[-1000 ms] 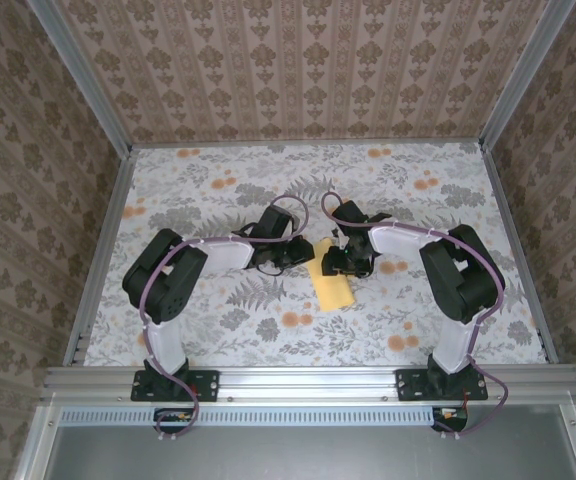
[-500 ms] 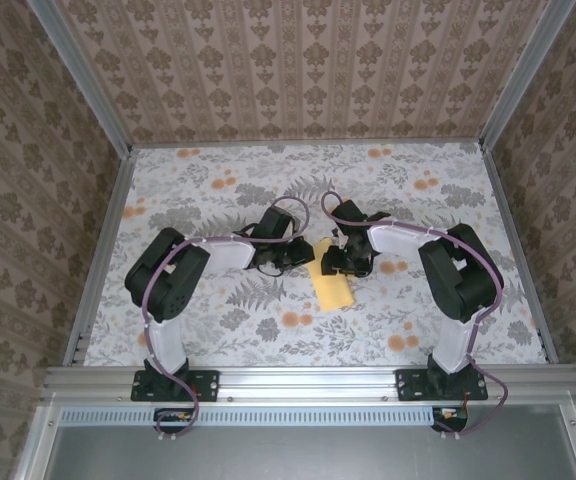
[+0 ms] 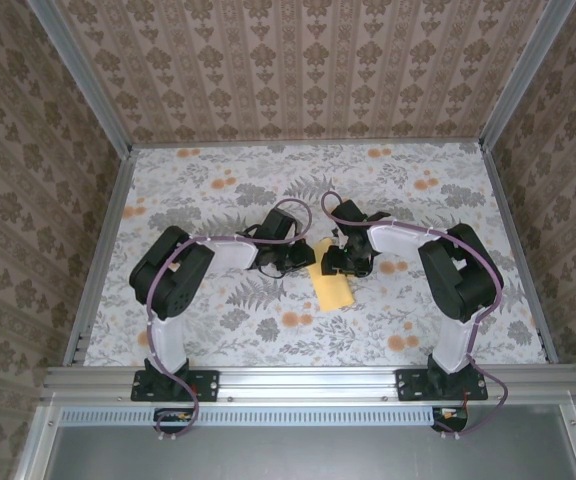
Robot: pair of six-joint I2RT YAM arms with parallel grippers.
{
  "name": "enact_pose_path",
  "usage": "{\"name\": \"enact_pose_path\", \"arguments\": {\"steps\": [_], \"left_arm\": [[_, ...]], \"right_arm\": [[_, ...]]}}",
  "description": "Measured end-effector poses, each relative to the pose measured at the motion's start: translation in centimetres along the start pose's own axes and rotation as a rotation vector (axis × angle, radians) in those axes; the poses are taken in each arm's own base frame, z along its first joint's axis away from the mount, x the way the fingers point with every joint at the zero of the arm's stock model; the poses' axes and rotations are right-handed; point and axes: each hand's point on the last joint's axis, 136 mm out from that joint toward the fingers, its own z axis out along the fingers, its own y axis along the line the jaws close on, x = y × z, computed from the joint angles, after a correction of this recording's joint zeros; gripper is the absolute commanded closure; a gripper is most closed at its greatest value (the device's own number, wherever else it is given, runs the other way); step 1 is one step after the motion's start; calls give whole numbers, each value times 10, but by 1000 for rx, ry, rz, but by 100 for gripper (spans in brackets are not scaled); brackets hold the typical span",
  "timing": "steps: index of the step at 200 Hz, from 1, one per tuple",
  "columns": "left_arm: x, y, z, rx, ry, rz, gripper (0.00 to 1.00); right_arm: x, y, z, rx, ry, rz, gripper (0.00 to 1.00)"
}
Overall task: Fold a paper plane with a square sheet of paper (pick it up from the middle)
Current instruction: Hold the square sheet of paper at the center of the table.
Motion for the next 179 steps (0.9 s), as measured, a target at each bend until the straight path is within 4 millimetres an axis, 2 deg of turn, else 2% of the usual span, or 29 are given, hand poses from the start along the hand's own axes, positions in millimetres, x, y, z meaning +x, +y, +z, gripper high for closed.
{"name": "enact_pose_path", "arguments": {"steps": [118,179], "left_arm": [[3,4,1,-41,33,-13,86],[4,6,2,-106,61,5,87]], "right_arm": [[0,1,-1,-2,-1,1,45],[-3,10,-13,-43,-36,-4,39]]}}
